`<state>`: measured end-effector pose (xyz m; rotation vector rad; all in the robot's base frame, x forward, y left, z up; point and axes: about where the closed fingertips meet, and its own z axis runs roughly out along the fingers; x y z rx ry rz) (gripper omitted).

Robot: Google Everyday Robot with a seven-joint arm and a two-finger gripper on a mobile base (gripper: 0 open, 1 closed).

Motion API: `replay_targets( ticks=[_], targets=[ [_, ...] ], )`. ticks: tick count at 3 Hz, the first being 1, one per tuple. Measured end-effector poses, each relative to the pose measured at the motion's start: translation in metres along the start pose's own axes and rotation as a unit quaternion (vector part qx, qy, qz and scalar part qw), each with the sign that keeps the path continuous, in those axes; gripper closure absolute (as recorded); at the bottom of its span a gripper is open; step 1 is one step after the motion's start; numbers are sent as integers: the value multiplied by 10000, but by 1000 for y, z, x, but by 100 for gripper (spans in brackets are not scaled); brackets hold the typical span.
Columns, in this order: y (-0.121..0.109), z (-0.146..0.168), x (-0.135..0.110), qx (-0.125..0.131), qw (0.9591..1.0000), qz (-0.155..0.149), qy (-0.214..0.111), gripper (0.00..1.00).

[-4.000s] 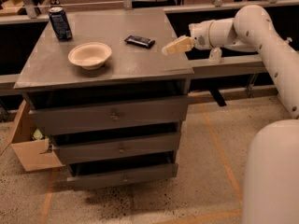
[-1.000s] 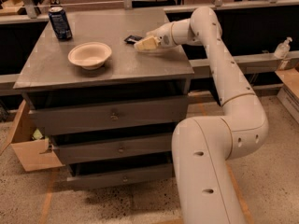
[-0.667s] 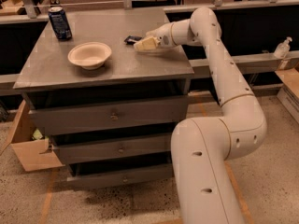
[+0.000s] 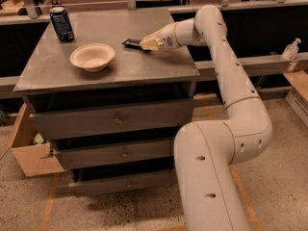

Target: Move rxbar blueberry near paper bowl

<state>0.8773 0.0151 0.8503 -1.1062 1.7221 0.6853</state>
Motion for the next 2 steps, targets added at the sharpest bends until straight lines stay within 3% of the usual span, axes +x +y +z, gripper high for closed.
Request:
replay_targets(
  ticks=[1, 2],
  targets=[
    [7, -7, -1, -126, 9999, -77, 59, 100],
    [8, -13, -3, -122, 9998, -115, 76, 100]
  ],
)
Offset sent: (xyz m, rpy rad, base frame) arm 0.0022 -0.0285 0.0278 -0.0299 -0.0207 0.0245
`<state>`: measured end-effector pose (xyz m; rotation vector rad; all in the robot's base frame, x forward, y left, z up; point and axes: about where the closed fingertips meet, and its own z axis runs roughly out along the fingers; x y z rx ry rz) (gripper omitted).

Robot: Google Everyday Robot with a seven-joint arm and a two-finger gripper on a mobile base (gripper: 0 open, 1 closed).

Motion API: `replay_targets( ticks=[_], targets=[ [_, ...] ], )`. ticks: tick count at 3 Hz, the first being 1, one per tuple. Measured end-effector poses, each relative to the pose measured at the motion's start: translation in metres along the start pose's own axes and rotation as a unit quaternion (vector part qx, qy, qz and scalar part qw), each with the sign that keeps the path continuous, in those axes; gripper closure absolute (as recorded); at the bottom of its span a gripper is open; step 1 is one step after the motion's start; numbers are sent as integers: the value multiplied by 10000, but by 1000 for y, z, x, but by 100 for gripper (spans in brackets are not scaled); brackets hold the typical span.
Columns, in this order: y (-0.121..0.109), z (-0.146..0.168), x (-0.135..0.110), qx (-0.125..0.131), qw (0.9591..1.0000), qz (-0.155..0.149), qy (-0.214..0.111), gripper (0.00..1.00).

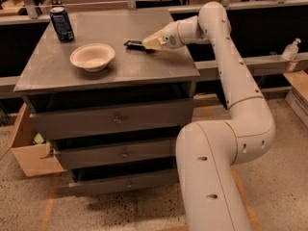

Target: Move rxbar blueberry near paper bowl

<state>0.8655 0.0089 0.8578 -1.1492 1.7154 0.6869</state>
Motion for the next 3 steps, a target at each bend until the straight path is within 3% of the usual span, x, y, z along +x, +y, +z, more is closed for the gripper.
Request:
replay_targets(
  ticks=[1, 2, 3],
  targets=[
    [2, -16, -18, 42, 9997, -223, -112, 100],
    [18, -32, -50, -84, 9979, -594, -224, 100],
    [38, -37, -67, -277, 9961, -840, -69, 100]
  ],
)
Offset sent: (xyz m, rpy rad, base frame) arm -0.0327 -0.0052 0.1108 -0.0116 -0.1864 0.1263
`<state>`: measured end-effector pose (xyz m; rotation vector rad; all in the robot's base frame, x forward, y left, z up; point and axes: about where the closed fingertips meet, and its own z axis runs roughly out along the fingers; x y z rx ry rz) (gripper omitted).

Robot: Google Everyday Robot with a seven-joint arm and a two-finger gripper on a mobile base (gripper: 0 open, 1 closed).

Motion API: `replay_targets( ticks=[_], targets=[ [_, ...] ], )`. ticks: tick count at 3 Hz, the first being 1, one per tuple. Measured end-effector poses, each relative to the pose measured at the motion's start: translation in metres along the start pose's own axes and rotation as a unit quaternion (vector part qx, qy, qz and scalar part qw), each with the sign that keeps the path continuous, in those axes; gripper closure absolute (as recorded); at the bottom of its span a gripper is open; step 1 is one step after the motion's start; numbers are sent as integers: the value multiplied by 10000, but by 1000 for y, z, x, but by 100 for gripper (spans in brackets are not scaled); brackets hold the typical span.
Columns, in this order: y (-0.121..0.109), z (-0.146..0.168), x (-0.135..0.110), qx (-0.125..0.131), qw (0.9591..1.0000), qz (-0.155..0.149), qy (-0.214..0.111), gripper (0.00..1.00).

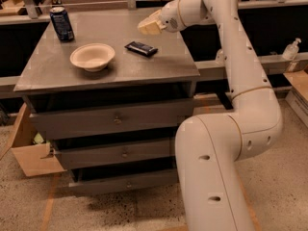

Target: Move rxbar blueberry near paper bowl

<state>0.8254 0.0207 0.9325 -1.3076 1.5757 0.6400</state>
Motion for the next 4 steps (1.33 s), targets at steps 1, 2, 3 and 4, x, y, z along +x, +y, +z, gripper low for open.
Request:
replay_targets(
  ticks=[1, 2, 3, 4],
  targets=[
    [10, 2, -9, -125, 9999, -63, 96, 86],
    [-1, 0, -2, 44, 9997, 209, 72, 62],
    [-27, -4, 14, 464, 9970, 619, -35, 39],
    [-48, -6, 24, 851, 9934, 774, 15, 16]
  ],
)
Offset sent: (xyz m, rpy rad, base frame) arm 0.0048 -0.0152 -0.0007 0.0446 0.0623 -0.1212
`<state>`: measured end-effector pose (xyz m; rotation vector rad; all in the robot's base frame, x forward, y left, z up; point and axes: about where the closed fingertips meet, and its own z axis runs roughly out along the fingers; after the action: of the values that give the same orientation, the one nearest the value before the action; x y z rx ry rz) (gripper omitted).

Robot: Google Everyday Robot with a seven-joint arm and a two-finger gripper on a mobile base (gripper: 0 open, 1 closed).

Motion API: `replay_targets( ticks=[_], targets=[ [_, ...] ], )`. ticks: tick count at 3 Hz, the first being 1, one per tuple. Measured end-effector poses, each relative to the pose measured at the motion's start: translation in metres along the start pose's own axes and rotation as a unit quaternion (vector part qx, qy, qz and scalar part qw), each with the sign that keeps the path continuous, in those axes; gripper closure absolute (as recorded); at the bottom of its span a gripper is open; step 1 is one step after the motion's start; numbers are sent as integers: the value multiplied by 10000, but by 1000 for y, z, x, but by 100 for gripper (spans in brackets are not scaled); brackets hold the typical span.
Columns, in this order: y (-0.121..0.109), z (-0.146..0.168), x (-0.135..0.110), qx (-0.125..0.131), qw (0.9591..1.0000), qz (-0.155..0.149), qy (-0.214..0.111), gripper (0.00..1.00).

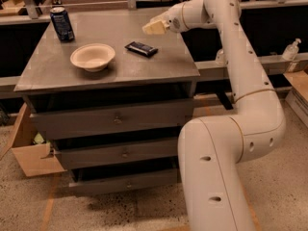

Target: Move rxbar blueberry near paper bowl

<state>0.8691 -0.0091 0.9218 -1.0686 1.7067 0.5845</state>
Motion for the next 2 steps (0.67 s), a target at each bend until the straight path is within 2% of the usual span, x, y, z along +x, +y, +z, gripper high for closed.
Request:
replay_targets(
  ticks=[1, 2],
  targets=[
    [-8, 4, 12, 124, 9998, 137, 126, 0],
    [-6, 11, 21, 85, 9994, 263, 213, 0]
  ],
)
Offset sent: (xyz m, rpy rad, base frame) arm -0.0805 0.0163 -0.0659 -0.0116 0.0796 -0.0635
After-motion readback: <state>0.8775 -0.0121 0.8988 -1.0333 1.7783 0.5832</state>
